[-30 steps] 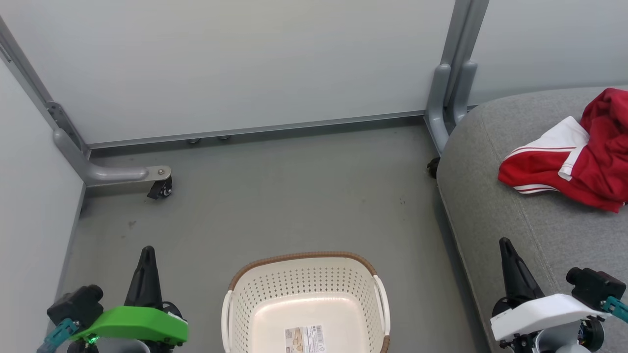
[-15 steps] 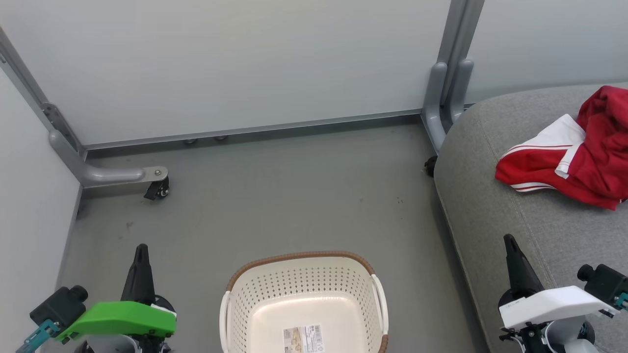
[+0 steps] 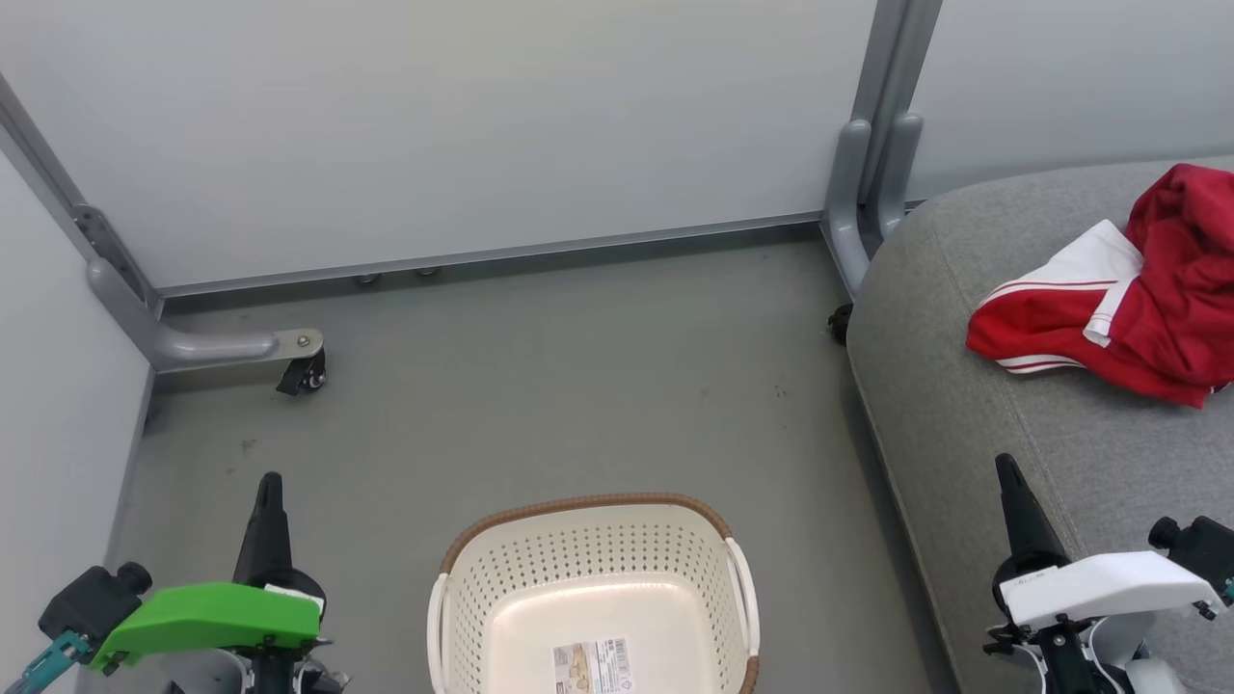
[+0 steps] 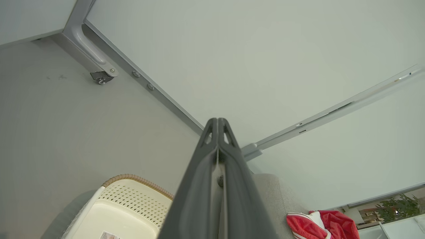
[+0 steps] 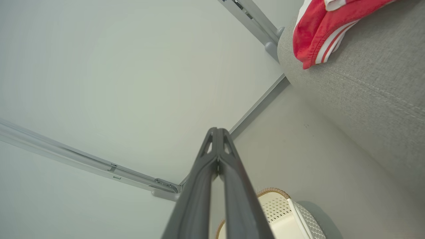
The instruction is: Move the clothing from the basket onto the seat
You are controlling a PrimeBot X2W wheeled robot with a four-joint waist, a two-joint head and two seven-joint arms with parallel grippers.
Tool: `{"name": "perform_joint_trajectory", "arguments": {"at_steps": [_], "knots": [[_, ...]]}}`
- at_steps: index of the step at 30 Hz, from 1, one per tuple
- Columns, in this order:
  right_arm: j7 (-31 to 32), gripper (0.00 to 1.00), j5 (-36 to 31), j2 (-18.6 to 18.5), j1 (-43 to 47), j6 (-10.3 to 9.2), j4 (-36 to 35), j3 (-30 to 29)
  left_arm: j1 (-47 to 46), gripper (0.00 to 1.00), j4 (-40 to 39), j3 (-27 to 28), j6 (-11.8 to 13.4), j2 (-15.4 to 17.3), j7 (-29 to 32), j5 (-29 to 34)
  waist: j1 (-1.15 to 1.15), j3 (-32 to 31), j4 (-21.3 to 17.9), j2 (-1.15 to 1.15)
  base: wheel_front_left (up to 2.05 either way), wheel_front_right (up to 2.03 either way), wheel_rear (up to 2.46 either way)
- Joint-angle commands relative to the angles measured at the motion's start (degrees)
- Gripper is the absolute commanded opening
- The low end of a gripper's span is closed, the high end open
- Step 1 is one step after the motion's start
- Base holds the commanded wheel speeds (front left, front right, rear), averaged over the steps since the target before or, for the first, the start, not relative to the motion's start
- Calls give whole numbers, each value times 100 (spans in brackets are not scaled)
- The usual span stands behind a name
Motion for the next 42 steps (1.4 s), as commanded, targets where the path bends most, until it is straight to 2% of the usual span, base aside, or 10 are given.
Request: {"name": "perform_joint_trajectory", "arguments": {"at_steps": [1, 42], "knots": [[43, 0, 167, -52, -144, -3, -26, -23, -174, 0, -75, 47, -28, -2, 33, -170, 0, 1, -5, 22, 0, 0, 0], [553, 0, 2466, -139, -351, -4, 183, -111, -304, 0, -128, 374, -100, -82, 623, -2282, 0, 40, -150, 38, 0, 0, 0]]}}
